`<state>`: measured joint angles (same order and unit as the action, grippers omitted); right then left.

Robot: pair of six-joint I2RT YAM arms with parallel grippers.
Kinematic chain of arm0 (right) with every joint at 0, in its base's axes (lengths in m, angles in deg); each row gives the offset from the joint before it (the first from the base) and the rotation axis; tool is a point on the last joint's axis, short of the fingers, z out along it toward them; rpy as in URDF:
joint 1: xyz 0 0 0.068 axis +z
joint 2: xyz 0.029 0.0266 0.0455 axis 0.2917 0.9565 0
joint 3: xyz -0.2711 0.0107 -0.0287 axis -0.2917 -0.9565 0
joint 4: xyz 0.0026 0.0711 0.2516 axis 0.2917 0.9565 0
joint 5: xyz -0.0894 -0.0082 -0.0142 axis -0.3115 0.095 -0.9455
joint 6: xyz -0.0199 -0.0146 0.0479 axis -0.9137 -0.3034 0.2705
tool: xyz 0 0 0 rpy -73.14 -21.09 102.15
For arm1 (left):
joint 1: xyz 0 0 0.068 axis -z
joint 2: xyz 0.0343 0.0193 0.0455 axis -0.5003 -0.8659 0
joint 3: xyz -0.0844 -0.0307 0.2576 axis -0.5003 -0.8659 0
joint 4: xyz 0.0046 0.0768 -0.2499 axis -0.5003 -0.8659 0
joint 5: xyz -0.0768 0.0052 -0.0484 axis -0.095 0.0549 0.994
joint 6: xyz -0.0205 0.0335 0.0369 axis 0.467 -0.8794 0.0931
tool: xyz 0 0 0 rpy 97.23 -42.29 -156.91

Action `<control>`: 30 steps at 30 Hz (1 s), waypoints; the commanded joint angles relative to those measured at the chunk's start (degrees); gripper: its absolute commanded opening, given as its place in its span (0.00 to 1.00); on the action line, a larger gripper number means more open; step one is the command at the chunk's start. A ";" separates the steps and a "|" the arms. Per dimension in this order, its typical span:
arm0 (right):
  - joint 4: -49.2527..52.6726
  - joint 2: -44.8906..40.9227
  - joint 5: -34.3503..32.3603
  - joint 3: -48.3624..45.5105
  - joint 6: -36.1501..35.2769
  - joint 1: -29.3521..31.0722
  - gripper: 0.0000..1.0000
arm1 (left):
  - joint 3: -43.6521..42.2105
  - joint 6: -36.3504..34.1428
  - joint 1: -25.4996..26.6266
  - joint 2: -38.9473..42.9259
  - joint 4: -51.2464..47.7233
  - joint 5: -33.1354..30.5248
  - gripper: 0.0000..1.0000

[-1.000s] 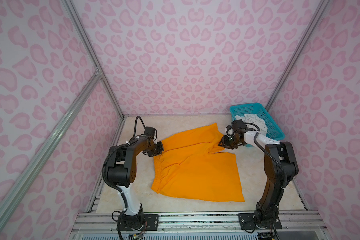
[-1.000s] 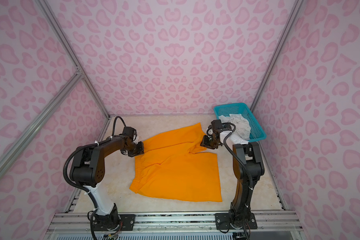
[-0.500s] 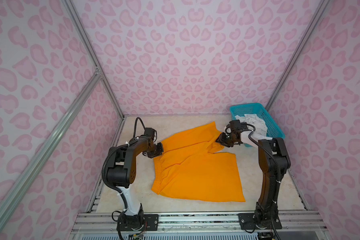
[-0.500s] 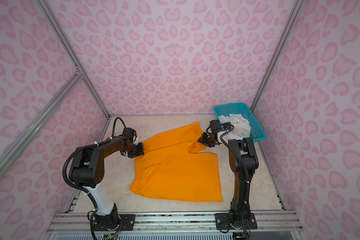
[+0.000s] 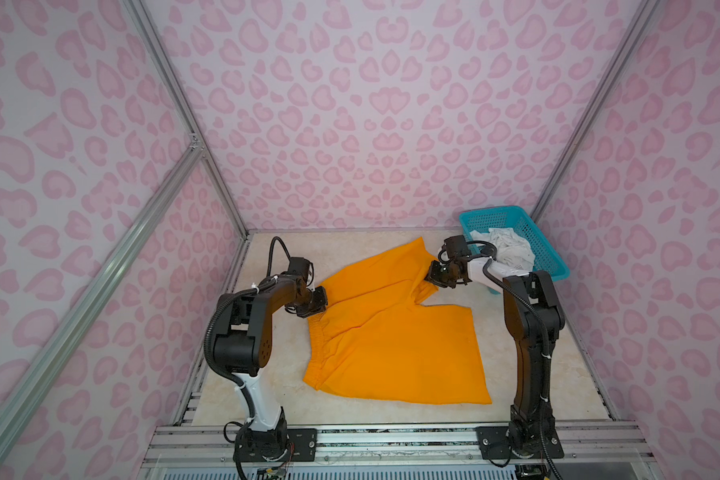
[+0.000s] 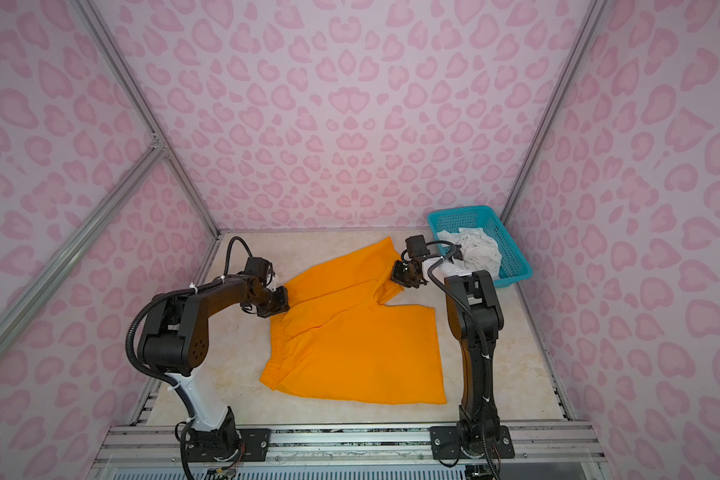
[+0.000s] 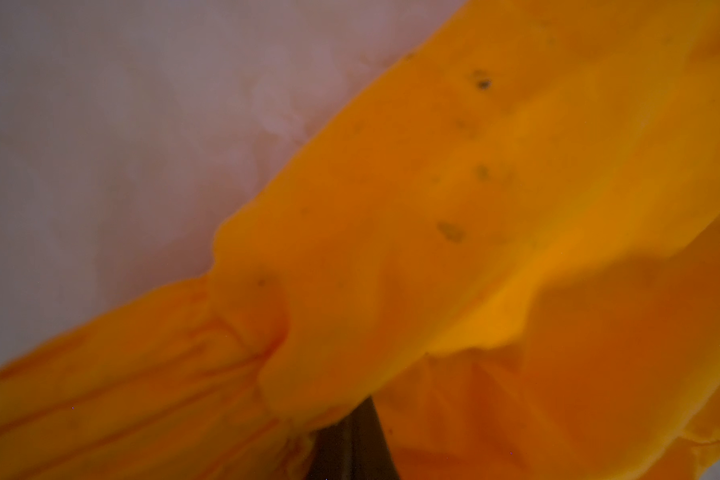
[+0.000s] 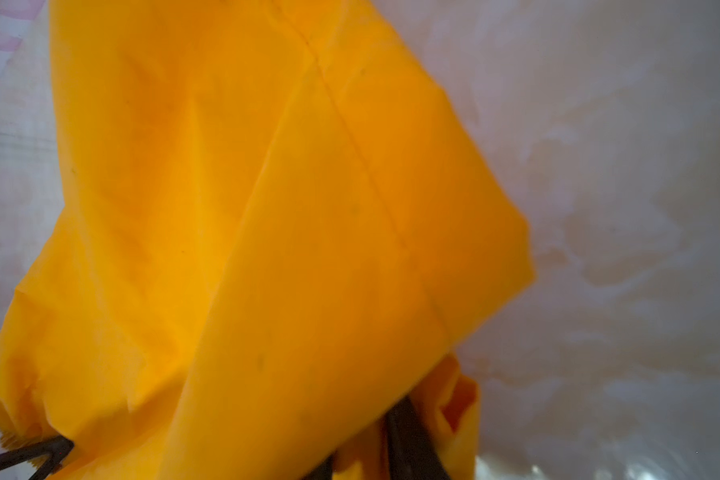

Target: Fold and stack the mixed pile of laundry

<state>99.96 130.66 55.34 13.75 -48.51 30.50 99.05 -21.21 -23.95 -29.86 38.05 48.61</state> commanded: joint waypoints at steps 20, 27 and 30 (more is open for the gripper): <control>4.23 -11.74 2.16 -1.14 -11.57 -5.23 0.00 | -1.82 2.19 -2.31 -0.22 2.87 4.69 0.03; -0.07 -15.89 14.89 -8.40 -13.30 -5.77 0.00 | -1.66 2.11 -2.73 -0.51 3.06 5.81 0.03; 2.42 -15.31 12.22 -7.54 -13.83 -6.06 0.00 | -1.56 2.11 -2.82 -0.68 3.31 6.34 0.03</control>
<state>102.11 114.87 66.54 5.88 -60.84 24.66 97.50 -19.07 -26.60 -30.03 41.48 55.08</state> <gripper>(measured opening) 0.049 0.051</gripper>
